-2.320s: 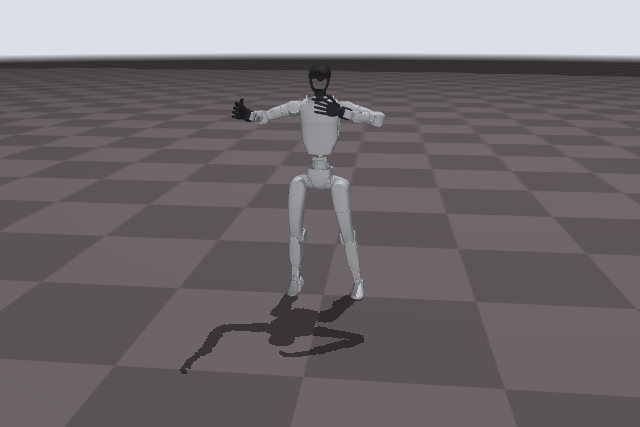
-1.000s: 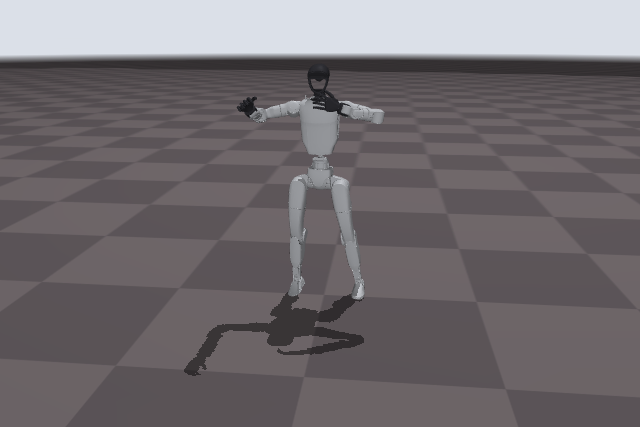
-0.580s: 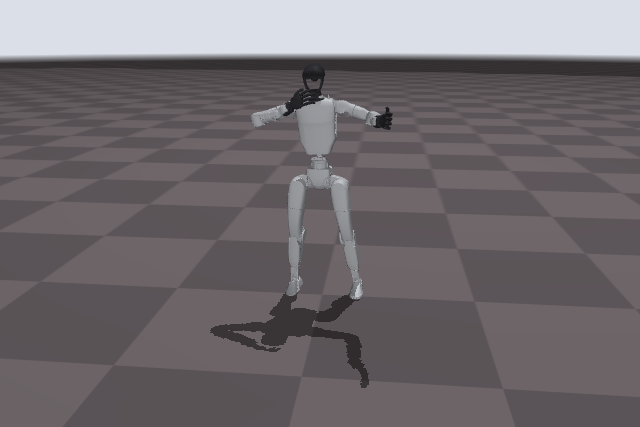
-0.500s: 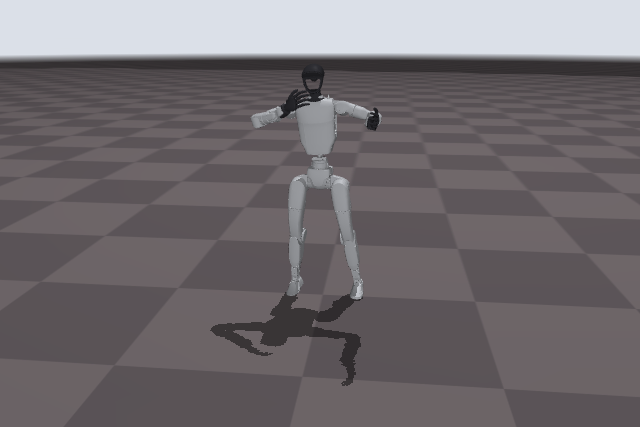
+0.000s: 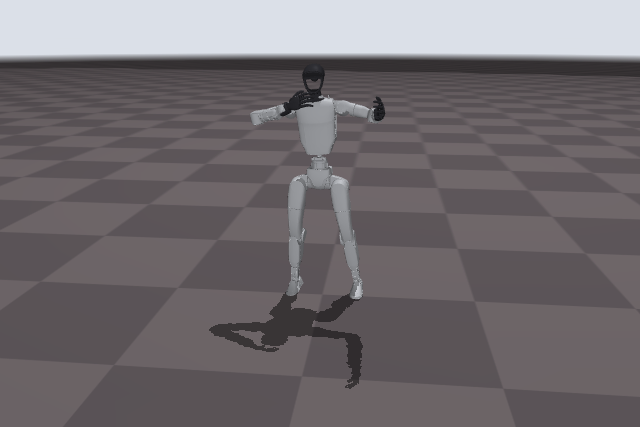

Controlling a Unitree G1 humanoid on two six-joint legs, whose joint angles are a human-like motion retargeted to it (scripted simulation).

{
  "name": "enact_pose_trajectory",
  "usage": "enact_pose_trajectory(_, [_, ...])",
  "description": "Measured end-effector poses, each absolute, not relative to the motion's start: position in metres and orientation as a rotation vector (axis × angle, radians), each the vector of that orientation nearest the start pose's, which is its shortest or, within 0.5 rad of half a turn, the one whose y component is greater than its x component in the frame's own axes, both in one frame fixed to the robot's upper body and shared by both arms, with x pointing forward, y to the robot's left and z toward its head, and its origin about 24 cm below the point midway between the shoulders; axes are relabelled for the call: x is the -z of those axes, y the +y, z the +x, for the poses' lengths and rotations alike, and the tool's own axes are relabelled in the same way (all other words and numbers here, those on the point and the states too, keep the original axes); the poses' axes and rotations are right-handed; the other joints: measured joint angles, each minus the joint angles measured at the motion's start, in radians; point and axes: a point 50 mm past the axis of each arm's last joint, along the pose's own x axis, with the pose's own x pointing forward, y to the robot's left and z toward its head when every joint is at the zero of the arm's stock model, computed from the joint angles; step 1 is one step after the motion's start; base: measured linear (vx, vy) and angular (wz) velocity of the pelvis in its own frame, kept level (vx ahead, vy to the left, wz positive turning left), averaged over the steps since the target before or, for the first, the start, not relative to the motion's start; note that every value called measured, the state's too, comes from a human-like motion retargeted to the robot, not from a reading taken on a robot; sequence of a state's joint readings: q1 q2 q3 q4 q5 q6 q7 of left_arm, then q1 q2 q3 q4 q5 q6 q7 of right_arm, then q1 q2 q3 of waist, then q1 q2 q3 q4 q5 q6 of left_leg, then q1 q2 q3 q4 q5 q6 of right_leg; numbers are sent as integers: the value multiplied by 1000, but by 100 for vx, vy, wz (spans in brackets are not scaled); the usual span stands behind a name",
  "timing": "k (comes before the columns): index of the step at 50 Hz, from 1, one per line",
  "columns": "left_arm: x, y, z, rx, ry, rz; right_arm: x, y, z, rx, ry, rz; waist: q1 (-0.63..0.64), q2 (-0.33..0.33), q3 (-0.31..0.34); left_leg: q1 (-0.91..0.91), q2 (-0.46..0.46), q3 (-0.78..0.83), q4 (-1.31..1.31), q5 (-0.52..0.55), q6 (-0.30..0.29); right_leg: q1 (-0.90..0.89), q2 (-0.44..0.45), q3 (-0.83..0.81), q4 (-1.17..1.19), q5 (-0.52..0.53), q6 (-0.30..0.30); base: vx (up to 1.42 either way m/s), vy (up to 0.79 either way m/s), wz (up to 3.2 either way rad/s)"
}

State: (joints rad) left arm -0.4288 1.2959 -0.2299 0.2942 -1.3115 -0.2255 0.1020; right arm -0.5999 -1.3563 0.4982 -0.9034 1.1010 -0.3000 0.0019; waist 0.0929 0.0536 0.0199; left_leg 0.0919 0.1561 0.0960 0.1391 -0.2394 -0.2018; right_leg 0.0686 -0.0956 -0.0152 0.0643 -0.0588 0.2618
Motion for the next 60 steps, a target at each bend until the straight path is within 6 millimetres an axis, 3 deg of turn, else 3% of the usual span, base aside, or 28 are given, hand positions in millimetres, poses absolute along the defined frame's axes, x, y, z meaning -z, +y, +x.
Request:
enact_pose_trajectory(2, [-233,396,280,-503,-309,-185,-287,-96,142,-1233,-751,-193,-13,6,3,1,-9,1,-4,6,12,-1,-10,2,-2,1,0,0,0,0])
enact_pose_trajectory(5, [-219,433,260,-812,-294,-312,-297,-99,152,-1090,-852,-288,-31,18,8,4,-16,5,-8,12,23,-1,-17,6,-4,3,0,0,0,0])
enact_pose_trajectory(8, [-222,419,261,-730,-320,-323,-307,-130,195,-739,-865,-406,-37,27,19,10,-14,8,-12,13,20,1,-14,7,-1,3,0,0,0,0])
enact_pose_trajectory(10, [-226,385,269,-510,-338,-337,-312,-167,228,-463,-829,-464,-31,27,23,15,-11,11,-15,12,17,1,-10,9,1,4,0,0,0,0])
enact_pose_trajectory(14, [-240,259,269,216,-327,-390,-307,-275,276,110,-669,-379,0,4,24,20,-2,16,-21,9,4,-1,-1,13,5,6,0,0,0,0])
enact_pose_trajectory(17, [-248,165,232,789,-276,-418,-286,-352,288,501,-505,-247,16,-13,24,22,3,16,-23,7,-5,-2,5,14,6,9,0,0,0,0])
enact_pose_trajectory(20, [-259,110,186,1225,-322,-298,-266,-395,288,740,-365,-171,24,-22,28,21,8,14,-23,5,-14,-1,11,13,6,12,0,0,0,0])
enact_pose_trajectory(23, [-268,102,174,1319,-440,-104,-259,-387,290,661,-340,-185,33,-26,28,18,12,14,-18,2,-20,-1,14,13,3,16,0,0,0,0])
enact_pose_trajectory(26, [-273,127,205,1083,-496,38,-263,-342,292,379,-405,-245,35,-29,27,14,9,11,-15,2,-21,-2,11,10,5,14,0,0,0,0])
enact_pose_trajectory(29, [-270,187,252,680,-460,81,-270,-268,283,-73,-473,-192,29,-21,20,10,3,9,-10,2,-14,-4,4,10,5,12,0,0,0,0])
enact_pose_trajectory(33, [-235,301,294,23,-306,-46,-278,-161,243,-681,-542,-33,7,-3,13,9,-17,10,-8,6,7,-3,-17,13,5,7,0,0,3,0])
enact_pose_trajectory(35, [-209,355,295,-313,-219,-197,-283,-118,211,-941,-593,-18,-7,4,16,12,-31,10,-11,11,22,-2,-32,15,6,4,0,0,6,0])
enact_pose_trajectory(37, [-189,391,286,-592,-171,-323,-285,-89,178,-1156,-646,-27,-21,9,22,15,-42,10,-13,16,33,0,-43,17,6,2,0,0,3,0])
enact_pose_trajectory(40, [-181,406,275,-719,-169,-368,-285,-74,147,-1358,-689,-30,-31,18,29,16,-43,9,-12,17,33,3,-44,17,4,4,0,0,0,0])
enact_pose_trajectory(43, [-186,373,278,-450,-185,-362,-290,-87,161,-1219,-738,-113,-30,31,37,16,-33,8,-10,13,24,4,-33,13,5,4,0,0,0,0])
enact_pose_trajectory(45, [-196,333,279,-179,-192,-352,-295,-109,188,-981,-768,-206,-23,35,35,16,-24,7,-9,9,16,3,-24,12,6,5,0,0,0,0])
enact_pose_trajectory(47, [-211,281,275,149,-204,-350,-300,-144,221,-695,-767,-293,-13,31,30,14,-15,8,-9,6,6,1,-14,11,8,5,0,0,0,0])
enact_pose_trajectory(49, [-224,223,260,495,-205,-359,-301,-185,252,-397,-730,-337,-4,23,26,14,-8,9,-10,3,-3,-2,-6,11,10,6,0,0,0,0])
enact_pose_trajectory(51, [-231,169,233,825,-179,-388,-296,-228,279,-108,-659,-310,0,14,24,15,-3,11,-13,1,-10,-4,-1,13,11,8,0,0,0,0])
enact_pose_trajectory(53, [-232,128,201,1100,-113,-409,-283,-264,300,117,-555,-234,-1,6,23,17,-2,14,-17,2,-11,-5,0,15,12,9,0,0,0,0])
enact_pose_trajectory(55, [-234,103,174,1335,-58,-485,-270,-287,312,293,-491,-47,-1,1,24,19,4,16,-20,2,-20,-6,7,18,11,12,0,0,0,0])
enact_pose_trajectory(57, [-238,99,171,1369,-84,-465,-263,-291,314,331,-469,32,4,-4,24,20,7,20,-19,1,-23,-6,10,21,8,15,0,0,0,0])
enact_pose_trajectory(60, [-248,124,204,1127,-241,-318,-266,-266,304,162,-504,2,17,-15,27,18,6,22,-17,2,-22,-6,9,23,6,16,0,0,0,0])
